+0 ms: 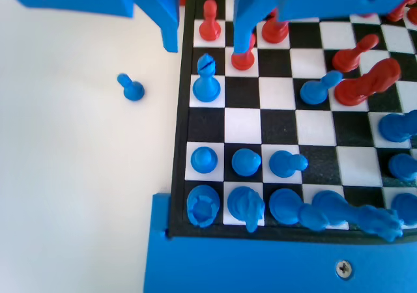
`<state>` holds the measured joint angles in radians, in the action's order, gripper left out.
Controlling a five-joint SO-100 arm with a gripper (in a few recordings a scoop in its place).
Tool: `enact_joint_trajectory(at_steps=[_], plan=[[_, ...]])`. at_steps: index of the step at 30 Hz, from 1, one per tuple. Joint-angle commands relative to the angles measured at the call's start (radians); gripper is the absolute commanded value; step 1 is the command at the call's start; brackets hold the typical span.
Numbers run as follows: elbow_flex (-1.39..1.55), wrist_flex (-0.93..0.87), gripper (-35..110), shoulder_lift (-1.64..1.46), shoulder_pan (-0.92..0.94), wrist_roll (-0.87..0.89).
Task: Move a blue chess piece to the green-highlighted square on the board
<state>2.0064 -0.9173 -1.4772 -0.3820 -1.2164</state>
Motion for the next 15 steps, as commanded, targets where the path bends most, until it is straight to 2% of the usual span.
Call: enact_joint_trajectory(at_steps=[1,15], plan=[[-0.011,0.011,14,0.0,-0.015,-0.023],[-0.031,0.051,13,0.095,-0.034,-0.046]])
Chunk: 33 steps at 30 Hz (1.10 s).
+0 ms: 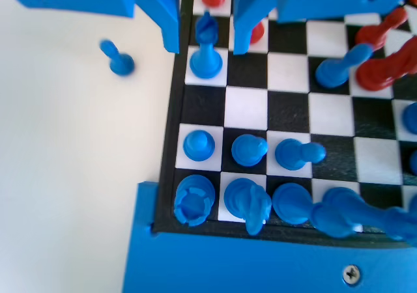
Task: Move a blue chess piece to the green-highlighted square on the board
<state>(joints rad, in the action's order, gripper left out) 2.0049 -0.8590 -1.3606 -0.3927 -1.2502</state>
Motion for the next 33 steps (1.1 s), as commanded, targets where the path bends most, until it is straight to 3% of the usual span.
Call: enact_joint_trajectory(at_steps=[1,24,33], plan=[[-0.031,-0.008,12,-0.018,-0.023,-0.014],[-0.071,-0.003,1,-0.015,-0.014,-0.04],[-0.078,-0.112,1,-0.081,-0.006,-0.074]])
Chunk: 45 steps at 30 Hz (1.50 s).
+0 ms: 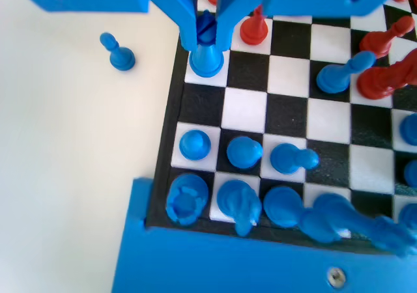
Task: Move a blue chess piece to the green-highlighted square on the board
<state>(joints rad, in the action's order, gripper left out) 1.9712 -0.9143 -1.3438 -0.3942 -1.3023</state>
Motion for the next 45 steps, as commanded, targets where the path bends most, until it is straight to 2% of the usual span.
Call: enact_joint_trajectory(at_steps=[1,13,35,45], plan=[[-0.038,-0.071,1,-0.107,-0.003,-0.026],[0.08,-0.112,1,-0.195,0.038,-0.06],[0.164,-0.018,1,-0.213,0.061,-0.072],[0.183,0.002,8,-0.199,0.057,-0.078]])
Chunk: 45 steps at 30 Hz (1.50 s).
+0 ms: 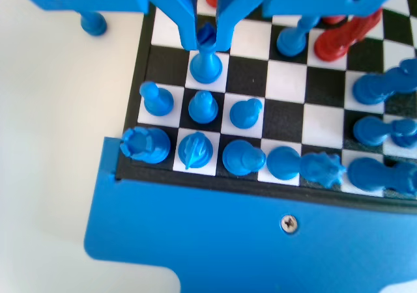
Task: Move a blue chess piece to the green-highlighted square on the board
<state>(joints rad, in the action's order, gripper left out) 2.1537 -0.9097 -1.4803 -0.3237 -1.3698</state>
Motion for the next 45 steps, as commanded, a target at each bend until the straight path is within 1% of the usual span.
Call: enact_joint_trajectory(at_steps=[1,6,10,20,28,36,45], plan=[[0.0,-0.003,9,-0.063,-0.014,-0.011],[-0.006,-0.003,11,-0.063,-0.014,-0.005],[-0.043,-0.051,12,-0.069,-0.009,-0.014],[-0.302,-0.364,12,-0.166,0.046,-0.058],[-0.522,-0.643,9,-0.368,0.094,-0.144],[-0.66,-0.85,6,-0.595,0.147,-0.249],[-0.634,-0.939,3,-0.92,0.143,-0.321]])
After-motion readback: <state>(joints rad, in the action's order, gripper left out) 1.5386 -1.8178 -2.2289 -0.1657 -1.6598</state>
